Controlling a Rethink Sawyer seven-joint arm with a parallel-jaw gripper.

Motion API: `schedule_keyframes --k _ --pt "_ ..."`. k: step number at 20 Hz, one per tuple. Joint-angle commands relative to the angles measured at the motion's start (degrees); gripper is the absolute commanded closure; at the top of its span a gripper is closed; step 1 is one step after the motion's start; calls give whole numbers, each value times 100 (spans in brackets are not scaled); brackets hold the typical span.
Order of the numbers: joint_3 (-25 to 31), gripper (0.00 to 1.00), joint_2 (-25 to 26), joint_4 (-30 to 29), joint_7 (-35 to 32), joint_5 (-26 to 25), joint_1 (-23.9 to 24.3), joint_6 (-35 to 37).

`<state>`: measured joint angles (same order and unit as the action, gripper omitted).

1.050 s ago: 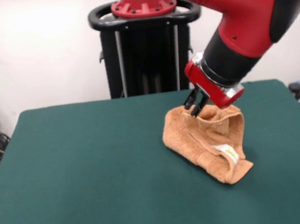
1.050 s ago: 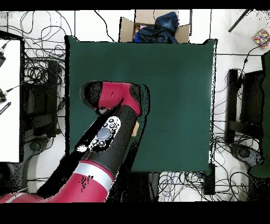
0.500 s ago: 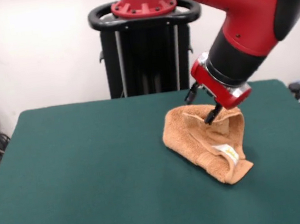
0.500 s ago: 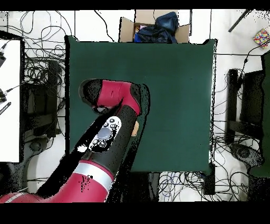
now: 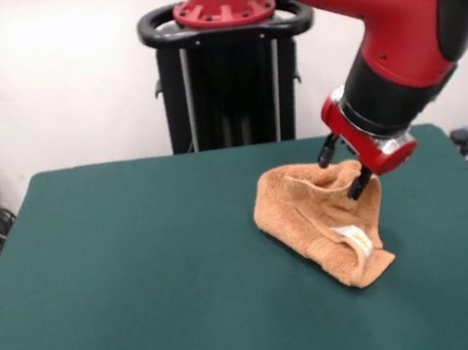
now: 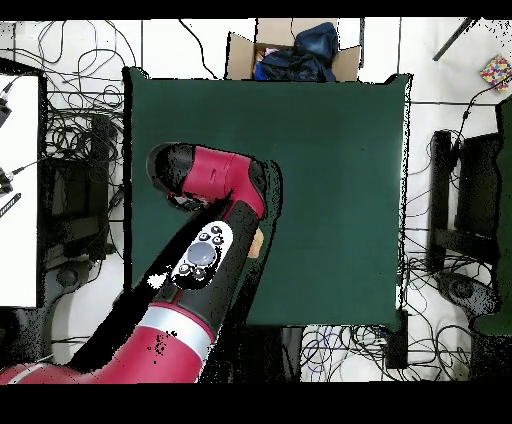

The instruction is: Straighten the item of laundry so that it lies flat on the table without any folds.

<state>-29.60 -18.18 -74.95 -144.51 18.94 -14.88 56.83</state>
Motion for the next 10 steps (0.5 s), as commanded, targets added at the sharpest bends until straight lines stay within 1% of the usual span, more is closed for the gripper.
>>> schedule_keyframes --k 1,3,5,10 --pt "477 0 315 -509 -1959 533 -145 -93" --pt "373 0 407 -462 -1944 441 -219 -137" --pt "289 0 517 -457 -1890 326 -275 -355" --pt "394 0 640 -615 -1839 368 -254 -628"
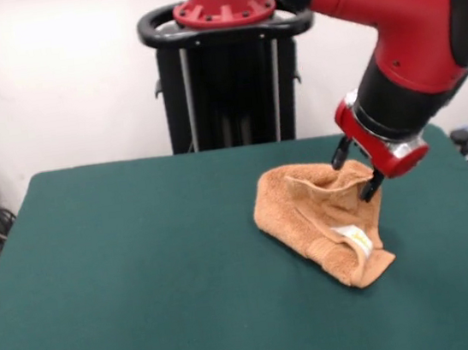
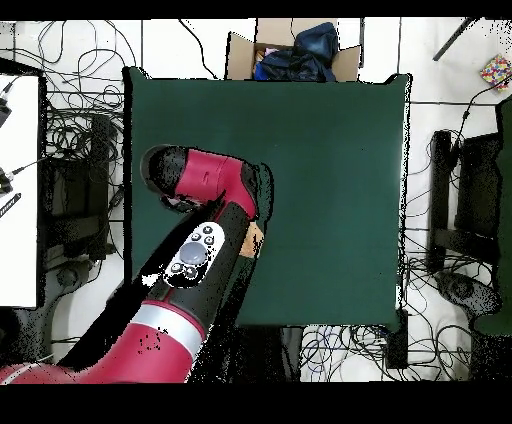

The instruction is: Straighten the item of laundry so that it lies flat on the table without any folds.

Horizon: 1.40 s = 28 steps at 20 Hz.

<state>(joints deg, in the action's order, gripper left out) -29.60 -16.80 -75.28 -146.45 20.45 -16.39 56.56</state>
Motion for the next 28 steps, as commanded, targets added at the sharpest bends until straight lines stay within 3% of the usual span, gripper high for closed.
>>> schedule_keyframes --k 1,5,17,18,28 --pt "393 0 542 -606 -1606 193 -104 -680" --pt "403 0 676 -676 -1443 148 -92 -1040" --pt "245 0 721 -537 -832 -222 -173 -1096" --pt "236 100 724 -509 -768 -262 -172 -1057" --pt "289 100 659 -353 -697 -382 -131 -710"
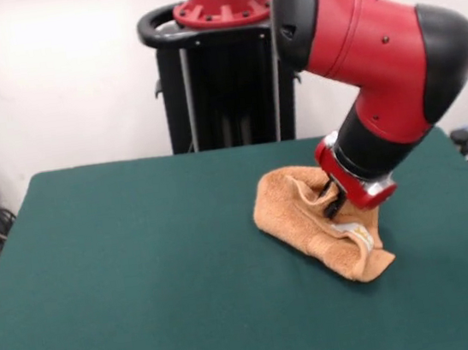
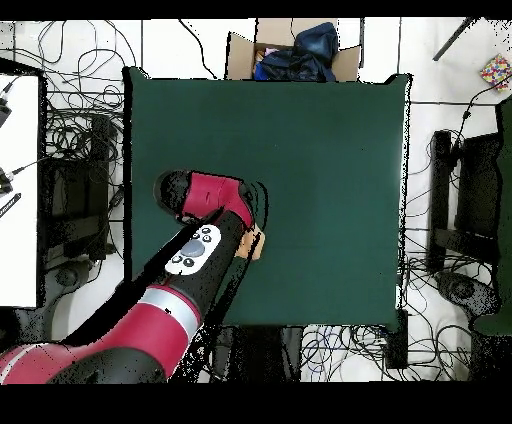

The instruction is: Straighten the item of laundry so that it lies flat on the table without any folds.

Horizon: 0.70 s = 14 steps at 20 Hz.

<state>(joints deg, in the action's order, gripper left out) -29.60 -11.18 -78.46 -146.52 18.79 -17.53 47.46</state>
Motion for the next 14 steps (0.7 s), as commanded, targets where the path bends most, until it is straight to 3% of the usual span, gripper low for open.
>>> schedule_keyframes --k 1,3,9,14 --pt "284 100 90 -23 -710 -203 -19 222" --pt "277 100 -45 -50 -807 -110 -20 230" --pt "38 100 -1155 -152 -304 -334 -123 -287" --pt "150 100 -2106 -697 7 -513 -112 -364"
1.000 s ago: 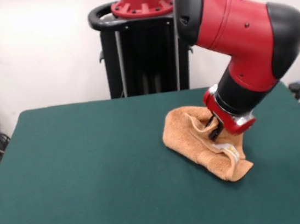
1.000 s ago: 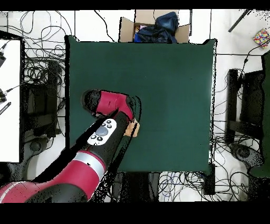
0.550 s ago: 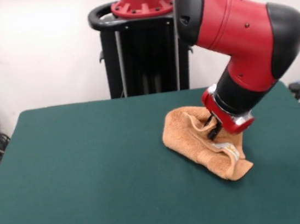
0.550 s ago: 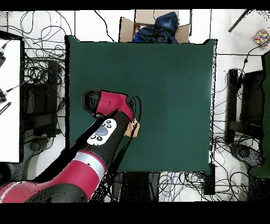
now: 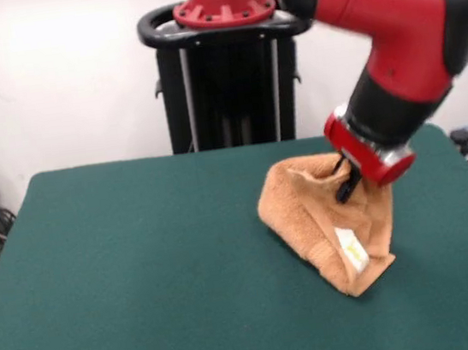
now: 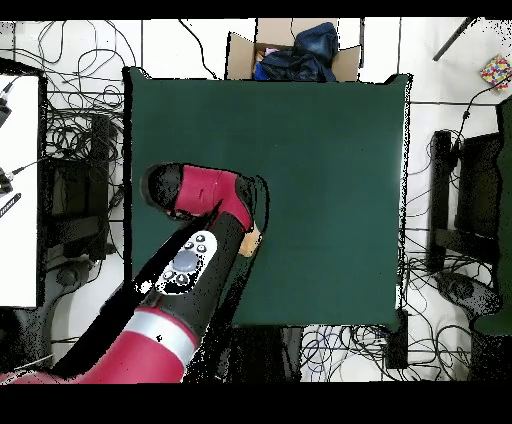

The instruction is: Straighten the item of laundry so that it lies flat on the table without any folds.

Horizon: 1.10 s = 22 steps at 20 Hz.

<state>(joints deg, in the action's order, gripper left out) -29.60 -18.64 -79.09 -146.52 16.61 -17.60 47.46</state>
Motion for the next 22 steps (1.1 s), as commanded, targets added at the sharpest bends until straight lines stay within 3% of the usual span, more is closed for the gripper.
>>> schedule_keyframes --k 1,5,12,22 --pt "124 100 -1532 -729 12 -355 -134 -328" --pt "57 100 -2010 -908 -47 -516 -223 35" --pt "-55 100 -2412 -1174 -570 -658 -514 379" --pt "-12 100 -2624 -1215 -1288 -317 -929 1152"
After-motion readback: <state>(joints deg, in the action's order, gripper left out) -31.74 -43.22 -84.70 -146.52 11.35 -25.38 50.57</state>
